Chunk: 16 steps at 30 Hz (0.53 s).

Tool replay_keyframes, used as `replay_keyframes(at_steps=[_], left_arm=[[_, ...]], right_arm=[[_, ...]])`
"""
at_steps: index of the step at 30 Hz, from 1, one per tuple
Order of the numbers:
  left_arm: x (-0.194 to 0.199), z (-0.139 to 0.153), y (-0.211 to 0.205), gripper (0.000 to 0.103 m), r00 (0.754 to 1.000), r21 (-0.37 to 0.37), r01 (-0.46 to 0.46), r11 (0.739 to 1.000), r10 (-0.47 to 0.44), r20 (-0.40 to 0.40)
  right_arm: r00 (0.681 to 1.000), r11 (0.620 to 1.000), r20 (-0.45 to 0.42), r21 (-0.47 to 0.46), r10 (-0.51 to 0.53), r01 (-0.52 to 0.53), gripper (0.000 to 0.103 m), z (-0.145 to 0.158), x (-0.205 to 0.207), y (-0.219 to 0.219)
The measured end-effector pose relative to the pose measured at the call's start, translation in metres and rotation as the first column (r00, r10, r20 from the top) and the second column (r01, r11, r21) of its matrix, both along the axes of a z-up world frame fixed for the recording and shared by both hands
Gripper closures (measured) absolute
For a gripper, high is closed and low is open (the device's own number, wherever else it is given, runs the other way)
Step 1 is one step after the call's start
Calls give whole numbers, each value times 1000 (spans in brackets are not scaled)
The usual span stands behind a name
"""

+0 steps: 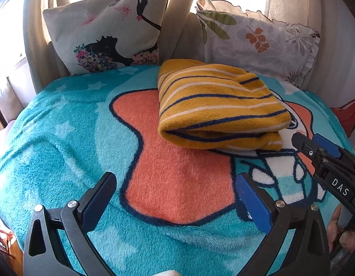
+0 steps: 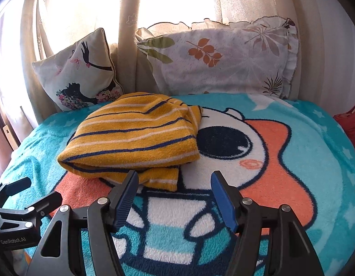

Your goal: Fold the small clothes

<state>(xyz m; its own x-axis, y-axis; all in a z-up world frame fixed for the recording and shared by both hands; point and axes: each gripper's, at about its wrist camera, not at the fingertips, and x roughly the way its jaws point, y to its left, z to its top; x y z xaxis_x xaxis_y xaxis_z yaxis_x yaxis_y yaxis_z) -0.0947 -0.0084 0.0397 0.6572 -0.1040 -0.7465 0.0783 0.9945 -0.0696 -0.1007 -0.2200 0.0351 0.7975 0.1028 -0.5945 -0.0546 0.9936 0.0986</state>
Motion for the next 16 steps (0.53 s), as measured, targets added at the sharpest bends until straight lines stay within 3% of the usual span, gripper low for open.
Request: replay_keyframes(at_steps=[16], left_arm=[[-1,-18,-6,0,998,13,23,1000,-22,-52]], right_arm=[[996,1000,-85,-31,4,-6,34,-13,5,14]])
